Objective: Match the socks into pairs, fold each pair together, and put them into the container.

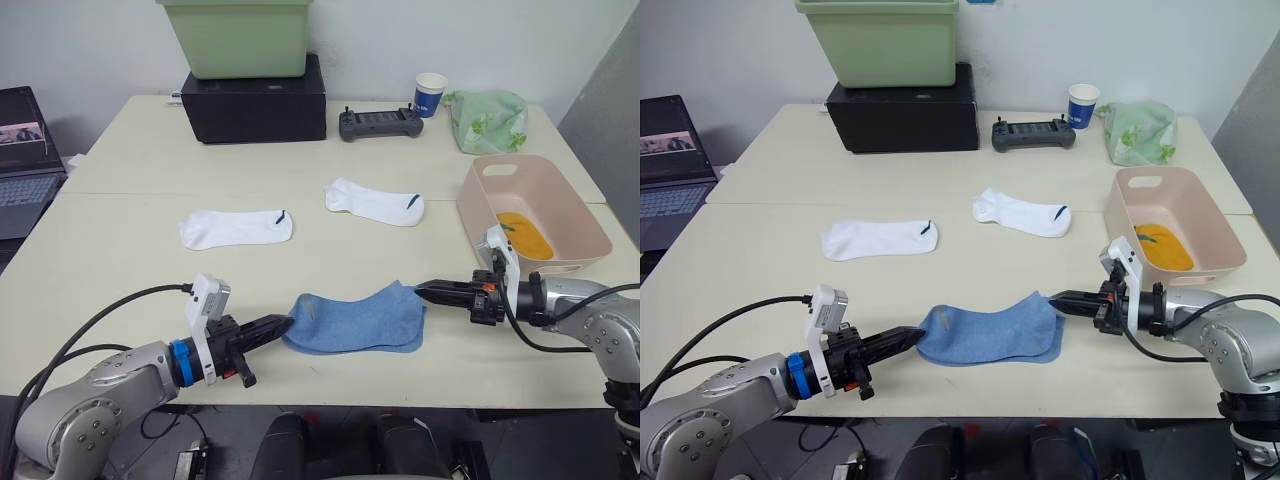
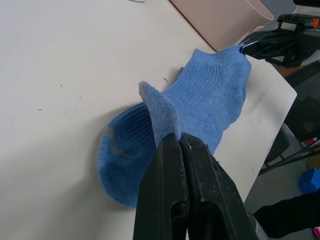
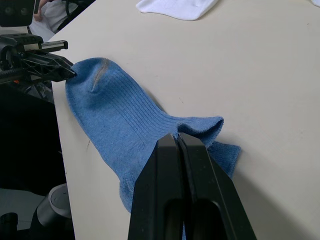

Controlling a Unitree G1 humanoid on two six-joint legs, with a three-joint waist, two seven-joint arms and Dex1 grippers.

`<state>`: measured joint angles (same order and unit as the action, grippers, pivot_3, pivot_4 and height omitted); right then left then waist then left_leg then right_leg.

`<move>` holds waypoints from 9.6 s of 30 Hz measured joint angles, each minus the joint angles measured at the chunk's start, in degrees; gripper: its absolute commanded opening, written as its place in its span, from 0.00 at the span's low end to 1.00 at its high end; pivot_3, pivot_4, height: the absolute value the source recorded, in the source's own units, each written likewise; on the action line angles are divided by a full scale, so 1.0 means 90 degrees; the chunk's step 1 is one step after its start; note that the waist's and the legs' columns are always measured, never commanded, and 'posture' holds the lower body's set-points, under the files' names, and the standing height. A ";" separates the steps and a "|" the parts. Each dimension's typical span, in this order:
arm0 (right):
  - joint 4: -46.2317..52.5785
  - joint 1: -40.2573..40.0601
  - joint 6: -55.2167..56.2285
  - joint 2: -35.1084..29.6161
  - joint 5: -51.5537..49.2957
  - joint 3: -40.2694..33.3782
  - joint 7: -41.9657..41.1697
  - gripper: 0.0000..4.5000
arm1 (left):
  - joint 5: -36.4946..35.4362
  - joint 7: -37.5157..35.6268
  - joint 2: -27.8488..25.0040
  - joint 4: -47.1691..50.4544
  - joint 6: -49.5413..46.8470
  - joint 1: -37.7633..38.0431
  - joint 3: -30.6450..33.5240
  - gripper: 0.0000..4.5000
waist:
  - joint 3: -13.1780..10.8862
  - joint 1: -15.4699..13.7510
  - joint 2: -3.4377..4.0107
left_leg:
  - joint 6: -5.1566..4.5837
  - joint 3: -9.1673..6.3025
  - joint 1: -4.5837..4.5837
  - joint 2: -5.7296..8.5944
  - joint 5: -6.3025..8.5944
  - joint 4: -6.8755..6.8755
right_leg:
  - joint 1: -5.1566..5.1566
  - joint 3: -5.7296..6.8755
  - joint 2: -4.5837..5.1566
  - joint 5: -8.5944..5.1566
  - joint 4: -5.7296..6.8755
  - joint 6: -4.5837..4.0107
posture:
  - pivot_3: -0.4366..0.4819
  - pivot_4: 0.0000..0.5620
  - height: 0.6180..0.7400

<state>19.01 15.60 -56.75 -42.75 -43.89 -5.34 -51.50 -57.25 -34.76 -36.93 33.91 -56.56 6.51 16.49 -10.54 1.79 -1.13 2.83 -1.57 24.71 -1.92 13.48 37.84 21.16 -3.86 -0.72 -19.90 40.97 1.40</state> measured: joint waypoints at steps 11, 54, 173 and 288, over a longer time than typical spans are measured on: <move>0.0044 -0.0287 0.0147 0.0086 0.0061 0.0182 0.0217 0.00 | 0.0217 -0.0164 -0.0163 -0.0113 0.0223 -0.0051 -0.0152 0.00 | 0.0000 0.0003 0.0000 | 0.0000 0.0003 0.0000 -0.0001 0.0000 -0.0001 | 0.0001 -0.0003 -0.0001 0.0000 -0.0002 0.0000 | 0.48 0.27 1.00; -0.0302 -0.0548 0.1073 -0.0528 0.0785 0.0266 -0.0196 0.70 | 0.0740 -0.0754 -0.0729 -0.0599 0.0651 0.0222 -0.0083 0.64 | -0.0001 0.0004 -0.0001 | -0.0001 0.0003 0.0000 -0.0002 0.0000 -0.0002 | 0.0002 -0.0002 0.0000 0.0000 -0.0001 0.0000 | 0.48 0.27 1.00; -0.1005 0.0151 0.0963 -0.0383 0.1727 0.1323 -0.0718 0.00 | 0.4387 -0.2583 0.0872 -0.2842 0.4021 -0.2591 -0.3501 0.00 | -0.0003 -0.0002 -0.0004 | -0.0005 0.0006 -0.0031 0.0012 0.0003 0.0000 | -0.0042 0.0002 -0.0015 -0.0001 -0.0012 0.0002 | 0.48 0.27 1.00; -0.1790 0.1466 -0.3146 0.4122 0.0261 0.0573 0.2375 0.39 | 0.4475 -0.2823 -0.0465 -0.2534 0.4681 -0.1101 -0.2464 0.00 | -0.0005 0.0163 0.0004 | -0.0003 0.0024 -0.0022 -0.0050 0.0003 -0.0024 | 0.0007 -0.0008 -0.0033 0.0001 0.0007 -0.0004 | 0.48 0.27 1.00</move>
<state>2.90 28.79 -85.06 -5.65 -41.54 -0.18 -30.12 -16.98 -60.17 -41.11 11.10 -14.43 -3.39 -5.68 -10.58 3.26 -1.09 2.79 -1.36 24.51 -2.37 13.50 37.63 21.23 -3.93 -1.02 -19.88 41.03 1.37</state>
